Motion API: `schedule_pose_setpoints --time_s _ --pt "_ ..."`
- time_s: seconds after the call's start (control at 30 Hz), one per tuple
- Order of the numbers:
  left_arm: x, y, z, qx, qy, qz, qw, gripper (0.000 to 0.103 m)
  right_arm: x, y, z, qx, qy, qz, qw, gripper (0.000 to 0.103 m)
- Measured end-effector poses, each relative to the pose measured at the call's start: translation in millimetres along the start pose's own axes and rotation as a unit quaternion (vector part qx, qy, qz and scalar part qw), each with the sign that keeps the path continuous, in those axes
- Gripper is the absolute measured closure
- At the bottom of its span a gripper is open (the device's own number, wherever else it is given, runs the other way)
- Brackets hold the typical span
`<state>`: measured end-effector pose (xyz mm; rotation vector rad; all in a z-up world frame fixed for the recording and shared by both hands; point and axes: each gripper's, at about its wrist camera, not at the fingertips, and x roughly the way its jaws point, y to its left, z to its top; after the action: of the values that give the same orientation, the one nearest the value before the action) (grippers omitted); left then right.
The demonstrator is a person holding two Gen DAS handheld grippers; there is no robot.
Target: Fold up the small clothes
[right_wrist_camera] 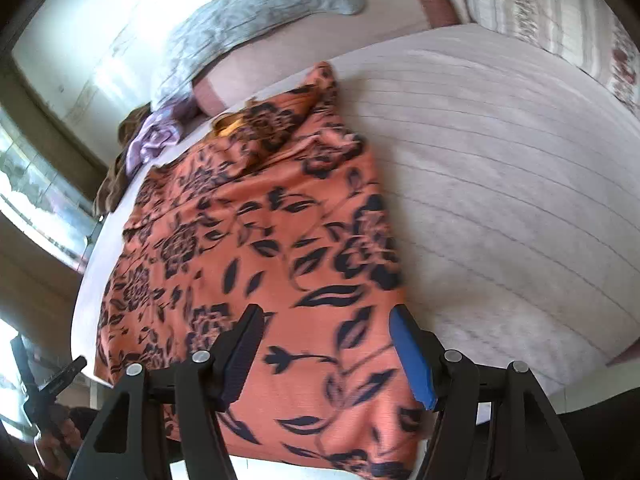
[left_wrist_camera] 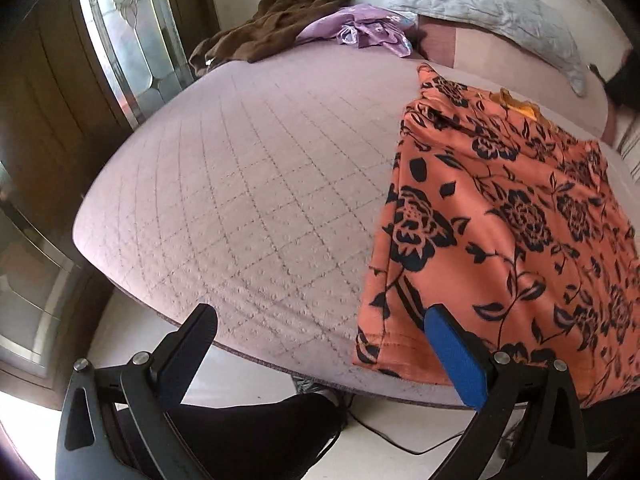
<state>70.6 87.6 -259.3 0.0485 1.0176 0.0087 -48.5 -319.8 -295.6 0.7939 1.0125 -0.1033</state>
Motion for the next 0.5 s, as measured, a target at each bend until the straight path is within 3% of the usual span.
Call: schedule_pose_setpoints --time_s 0.07,0.17,0.27,0.4,0.47,0.5 --pt "2.0 4.1 6.9 -0.013 0.007 -0.014 0.9998 0.005 -2.3 -13.9 2.2 0.021 -0.003 -0.011 1.0 0.034" --pt "9.0 0.8 16.0 -0.004 0.019 -0.019 0.9996 0.029 -1.1 -31.8 1.6 0.052 0.009 -0.023 0.998 0.034" --pt "16.1 -5.2 17.9 0.001 0.034 -0.029 0.999 0.031 1.6 -35.6 -3.0 0.051 0.012 -0.029 0.998 0.034" --pt "21.7 -14.0 14.2 0.007 0.05 -0.033 0.9982 0.03 7.0 -12.6 -14.4 -0.011 0.021 -0.048 0.999 0.034" --pt "27.0 -17.6 13.1 0.004 0.064 -0.045 0.9969 0.03 10.9 4.7 -23.0 -0.052 0.033 -0.043 0.997 0.042" --pt "29.4 -18.4 12.7 0.001 0.07 -0.051 0.9963 0.03 12.0 15.5 -27.4 -0.078 0.036 -0.037 0.996 0.06"
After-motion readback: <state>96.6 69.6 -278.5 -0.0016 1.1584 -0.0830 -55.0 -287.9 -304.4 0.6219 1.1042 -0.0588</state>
